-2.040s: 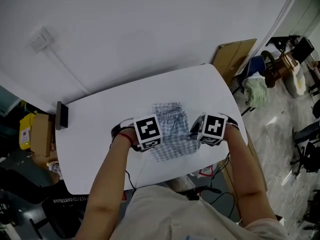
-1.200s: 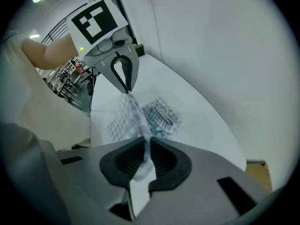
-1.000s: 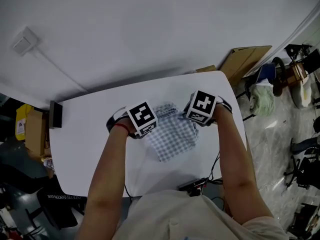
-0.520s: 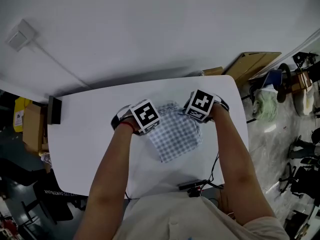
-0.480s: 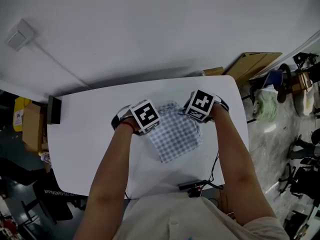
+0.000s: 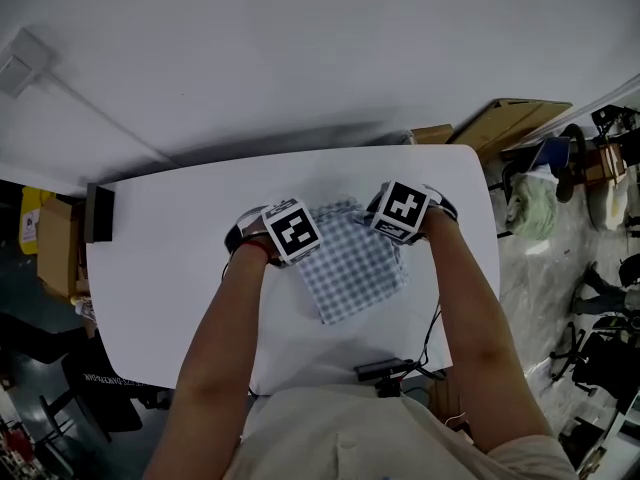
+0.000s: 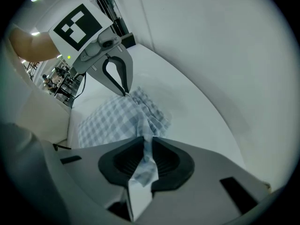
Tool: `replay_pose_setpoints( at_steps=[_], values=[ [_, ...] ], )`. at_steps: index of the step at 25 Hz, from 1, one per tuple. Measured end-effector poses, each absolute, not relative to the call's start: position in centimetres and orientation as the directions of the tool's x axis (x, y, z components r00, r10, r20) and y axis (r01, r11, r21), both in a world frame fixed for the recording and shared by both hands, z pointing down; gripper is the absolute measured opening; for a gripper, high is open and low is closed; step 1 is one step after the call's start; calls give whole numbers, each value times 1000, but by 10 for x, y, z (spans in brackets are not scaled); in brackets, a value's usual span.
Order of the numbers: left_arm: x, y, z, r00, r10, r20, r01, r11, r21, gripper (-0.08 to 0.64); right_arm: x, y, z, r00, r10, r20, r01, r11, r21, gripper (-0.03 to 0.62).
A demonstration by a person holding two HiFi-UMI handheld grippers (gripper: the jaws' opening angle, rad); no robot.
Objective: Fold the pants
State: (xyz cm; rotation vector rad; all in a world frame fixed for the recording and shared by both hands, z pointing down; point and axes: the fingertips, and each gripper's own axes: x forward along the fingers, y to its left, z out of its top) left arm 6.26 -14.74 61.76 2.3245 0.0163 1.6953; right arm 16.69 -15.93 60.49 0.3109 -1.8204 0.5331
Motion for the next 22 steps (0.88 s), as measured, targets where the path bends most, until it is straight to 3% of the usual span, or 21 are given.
replay_pose_setpoints(
  at_steps=[6, 11, 17, 22],
  values=[
    [65, -148, 620, 323, 161, 933, -141, -966, 215, 23, 167, -157, 607, -285, 55, 957, -422, 889, -177, 127],
    [63, -160, 614, 350, 104, 931, -204, -961, 184, 80, 173, -160, 602, -280, 30, 960, -431, 889, -154, 155],
    [59, -194, 592, 430, -65, 900, -356, -929, 103, 80, 182, -169, 586, -321, -29, 947, -498, 856, -143, 161],
    [63, -198, 573, 526, -110, 843, -447, -880, 164, 80, 195, -175, 577, -366, -103, 925, -591, 794, -145, 160]
  ],
)
